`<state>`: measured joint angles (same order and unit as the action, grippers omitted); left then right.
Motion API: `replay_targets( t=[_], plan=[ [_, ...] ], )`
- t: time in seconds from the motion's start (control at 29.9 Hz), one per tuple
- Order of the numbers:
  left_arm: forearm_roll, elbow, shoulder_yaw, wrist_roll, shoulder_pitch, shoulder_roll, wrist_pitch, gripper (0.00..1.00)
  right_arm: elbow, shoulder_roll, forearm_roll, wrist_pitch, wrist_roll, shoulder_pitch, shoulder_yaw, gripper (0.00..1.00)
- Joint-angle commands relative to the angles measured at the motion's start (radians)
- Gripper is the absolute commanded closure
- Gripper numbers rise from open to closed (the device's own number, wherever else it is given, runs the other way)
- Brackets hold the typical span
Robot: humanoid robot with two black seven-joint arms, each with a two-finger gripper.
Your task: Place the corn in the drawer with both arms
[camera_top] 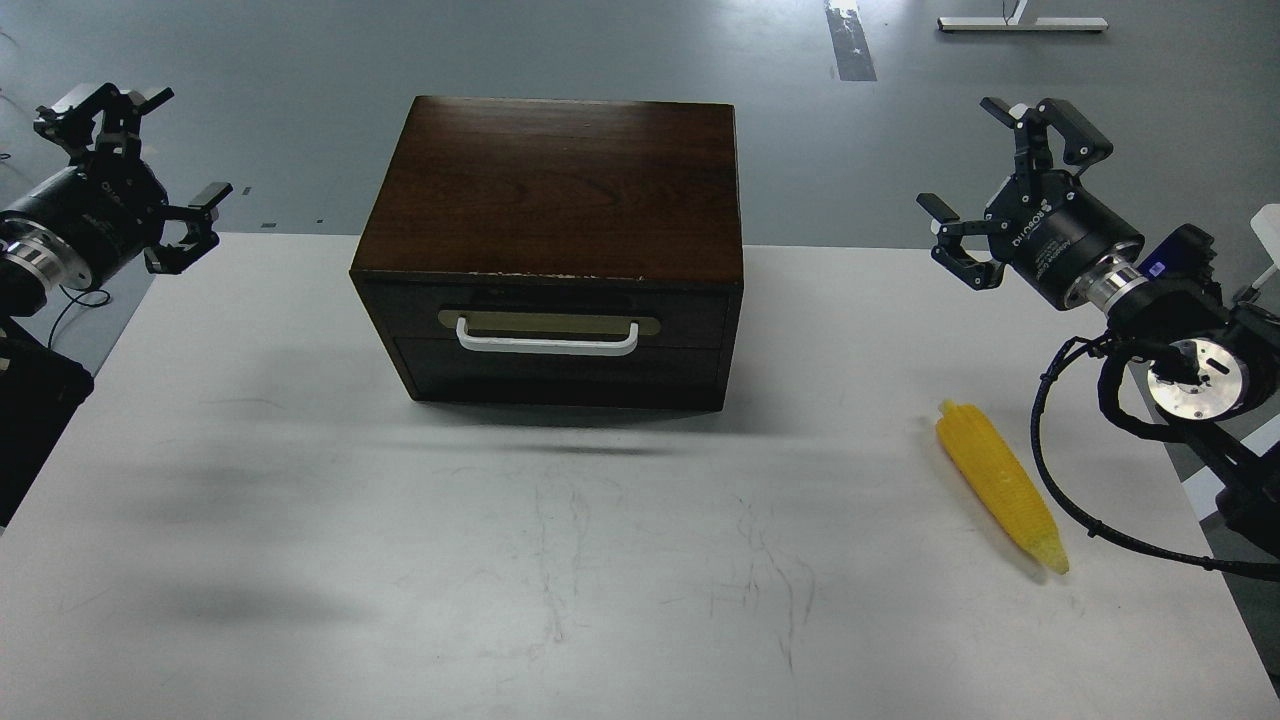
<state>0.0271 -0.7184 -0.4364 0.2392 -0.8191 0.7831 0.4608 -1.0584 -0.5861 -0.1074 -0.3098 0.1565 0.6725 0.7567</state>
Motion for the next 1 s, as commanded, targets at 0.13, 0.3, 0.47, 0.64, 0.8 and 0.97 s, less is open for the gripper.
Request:
replay_targets(
  t=[0.13, 0.3, 0.47, 0.64, 0.8, 0.97],
  plan=[
    [-0.001, -0.003, 0.001, -0.004, 0.000, -0.002, 0.013, 0.02, 0.002, 0.000, 0.000, 0.008, -0.002, -0.001, 0.007, 0.00],
    [-0.003, -0.003, 0.015, -0.011, 0.002, -0.012, 0.009, 0.02, 0.003, 0.002, 0.000, 0.015, -0.012, -0.001, 0.006, 0.00],
    [-0.018, -0.007, 0.007, 0.011, 0.000, -0.018, 0.012, 0.02, 0.003, 0.000, 0.000, 0.014, -0.015, -0.001, 0.007, 0.00],
    [-0.128, -0.033, 0.004, 0.216, -0.078, 0.074, 0.004, 0.02, 0.003, 0.000, 0.000, 0.014, -0.014, -0.008, 0.007, 0.00],
    [-0.402, -0.246, -0.005, 0.250, -0.170, 0.244, -0.010, 0.02, 0.002, 0.000, 0.000, 0.014, -0.014, -0.008, 0.007, 0.00],
    [-0.493, -0.487, -0.002, 0.250, -0.242, 0.372, -0.089, 0.02, 0.002, 0.000, 0.000, 0.012, -0.014, -0.008, 0.007, 0.00]
  ],
)
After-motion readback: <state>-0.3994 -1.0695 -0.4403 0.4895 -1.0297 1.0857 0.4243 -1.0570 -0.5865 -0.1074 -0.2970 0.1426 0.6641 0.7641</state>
